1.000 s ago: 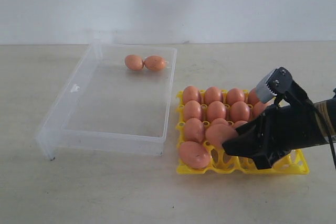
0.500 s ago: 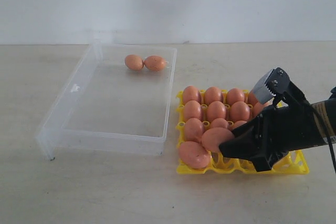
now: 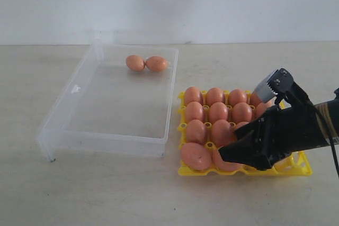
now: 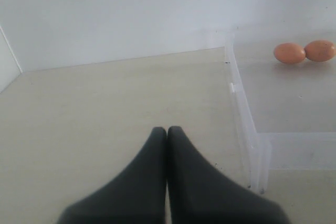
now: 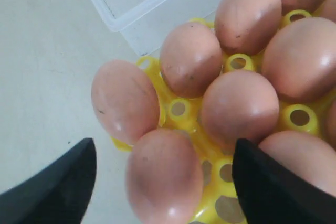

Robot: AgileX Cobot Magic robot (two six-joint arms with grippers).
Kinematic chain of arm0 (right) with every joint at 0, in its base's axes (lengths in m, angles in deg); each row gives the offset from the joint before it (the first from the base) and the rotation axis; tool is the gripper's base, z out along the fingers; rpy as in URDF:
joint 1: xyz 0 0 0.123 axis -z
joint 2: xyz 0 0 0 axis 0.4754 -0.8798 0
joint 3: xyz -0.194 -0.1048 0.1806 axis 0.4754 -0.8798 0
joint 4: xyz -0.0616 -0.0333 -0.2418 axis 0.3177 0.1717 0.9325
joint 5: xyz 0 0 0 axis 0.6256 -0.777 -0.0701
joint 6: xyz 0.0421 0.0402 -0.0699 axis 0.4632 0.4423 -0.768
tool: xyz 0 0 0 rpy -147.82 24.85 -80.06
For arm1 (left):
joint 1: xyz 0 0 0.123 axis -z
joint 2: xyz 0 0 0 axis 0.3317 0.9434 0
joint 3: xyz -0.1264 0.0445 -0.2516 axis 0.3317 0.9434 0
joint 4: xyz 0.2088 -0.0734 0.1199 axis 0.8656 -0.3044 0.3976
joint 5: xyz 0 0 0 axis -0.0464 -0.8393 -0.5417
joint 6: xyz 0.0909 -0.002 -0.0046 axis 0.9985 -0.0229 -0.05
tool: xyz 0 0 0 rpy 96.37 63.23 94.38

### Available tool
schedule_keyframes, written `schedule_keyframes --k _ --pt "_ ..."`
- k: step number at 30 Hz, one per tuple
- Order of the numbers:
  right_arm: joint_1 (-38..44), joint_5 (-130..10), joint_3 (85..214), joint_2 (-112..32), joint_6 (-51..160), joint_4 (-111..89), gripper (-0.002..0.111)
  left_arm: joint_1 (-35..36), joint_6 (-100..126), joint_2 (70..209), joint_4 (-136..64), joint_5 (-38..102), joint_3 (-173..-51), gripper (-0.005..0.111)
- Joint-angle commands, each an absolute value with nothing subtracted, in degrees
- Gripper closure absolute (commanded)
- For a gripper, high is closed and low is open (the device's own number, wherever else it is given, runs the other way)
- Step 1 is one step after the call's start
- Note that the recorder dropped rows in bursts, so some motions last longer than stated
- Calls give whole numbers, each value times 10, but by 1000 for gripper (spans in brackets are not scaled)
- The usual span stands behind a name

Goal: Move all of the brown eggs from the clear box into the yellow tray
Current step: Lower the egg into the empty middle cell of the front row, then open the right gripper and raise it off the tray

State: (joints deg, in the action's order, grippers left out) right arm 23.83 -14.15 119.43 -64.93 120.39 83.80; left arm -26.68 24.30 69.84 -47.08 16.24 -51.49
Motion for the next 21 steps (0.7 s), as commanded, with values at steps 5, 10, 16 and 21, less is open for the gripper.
schedule_keyframes --k 5,10,16,21 --pt "238 -116 1213 -642 1198 791 34 -266 238 697 -475 167 -513 111" --pt "238 -131 1241 -611 1273 800 46 -266 238 697 -475 167 -513 111" --pt "238 -153 1263 -552 1350 888 108 -266 238 697 -475 167 -513 111" --pt "238 -170 1263 -523 1372 888 109 -266 238 697 -475 167 -513 111"
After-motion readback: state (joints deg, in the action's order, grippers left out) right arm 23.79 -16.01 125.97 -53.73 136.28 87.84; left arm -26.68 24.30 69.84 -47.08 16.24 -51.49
